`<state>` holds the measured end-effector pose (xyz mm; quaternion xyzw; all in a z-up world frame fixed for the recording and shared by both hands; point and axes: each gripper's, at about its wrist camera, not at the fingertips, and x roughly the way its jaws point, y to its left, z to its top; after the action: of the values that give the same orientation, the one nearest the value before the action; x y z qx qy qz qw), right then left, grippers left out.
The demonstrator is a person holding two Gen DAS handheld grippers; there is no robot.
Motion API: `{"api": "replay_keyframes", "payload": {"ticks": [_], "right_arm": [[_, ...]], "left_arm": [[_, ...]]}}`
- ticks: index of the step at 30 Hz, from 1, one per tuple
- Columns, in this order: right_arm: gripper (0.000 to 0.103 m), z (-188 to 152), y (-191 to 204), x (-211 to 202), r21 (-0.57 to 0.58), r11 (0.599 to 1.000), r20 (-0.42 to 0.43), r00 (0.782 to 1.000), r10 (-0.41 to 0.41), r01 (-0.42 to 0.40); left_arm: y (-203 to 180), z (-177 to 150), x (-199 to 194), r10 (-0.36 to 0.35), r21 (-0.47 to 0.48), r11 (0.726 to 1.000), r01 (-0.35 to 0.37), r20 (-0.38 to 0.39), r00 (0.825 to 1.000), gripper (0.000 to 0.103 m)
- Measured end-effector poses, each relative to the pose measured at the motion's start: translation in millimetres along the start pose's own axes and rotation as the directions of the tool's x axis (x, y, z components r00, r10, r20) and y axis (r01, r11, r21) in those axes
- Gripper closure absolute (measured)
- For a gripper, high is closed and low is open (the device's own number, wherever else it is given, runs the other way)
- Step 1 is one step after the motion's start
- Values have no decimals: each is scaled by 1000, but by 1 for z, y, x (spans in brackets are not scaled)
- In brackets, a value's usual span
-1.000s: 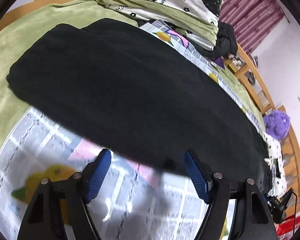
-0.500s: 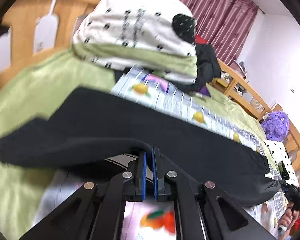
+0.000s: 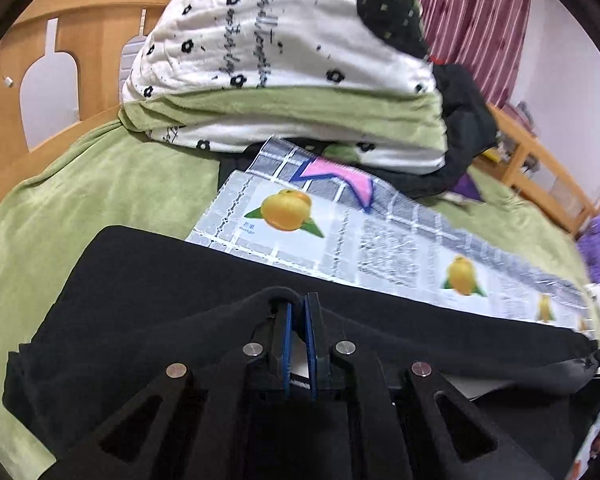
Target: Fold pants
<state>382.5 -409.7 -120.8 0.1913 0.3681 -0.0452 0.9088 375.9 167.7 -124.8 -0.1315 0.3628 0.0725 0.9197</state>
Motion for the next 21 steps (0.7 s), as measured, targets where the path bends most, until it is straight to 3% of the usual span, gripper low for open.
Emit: {"api": "replay_keyframes", "payload": {"ticks": [3,5,7,13,16,21], "right_arm": [[77,-1,1,22,-10,999,-72,997,-38,37],[74,-8,-1,14,-6,1000,-72,997,-19,18],[65,-21,-3,-6,-23,1000,-68,998,-15,14],[59,-77,-28,-74,-50,997,-63,996,-66,63],[58,-106,-59,-99,37,996,-70,995,-74,77],[57,-137,-99,-103,203,979,-127,992,12,14]], "left_arm": [[-4,-1,3,27,-1,1000,-27,-42,999,87],[-5,-7,-9,-5,5,1000,5,-38,999,60],[-5,-16,-29,-38,20,999,38,-32,999,49],[12,-64,-80,-120,-6,993,120,-85,989,41],[33,-100,-91,-157,-79,986,146,-147,977,41],[57,-146,-84,-196,-198,968,151,-231,953,41]]}}
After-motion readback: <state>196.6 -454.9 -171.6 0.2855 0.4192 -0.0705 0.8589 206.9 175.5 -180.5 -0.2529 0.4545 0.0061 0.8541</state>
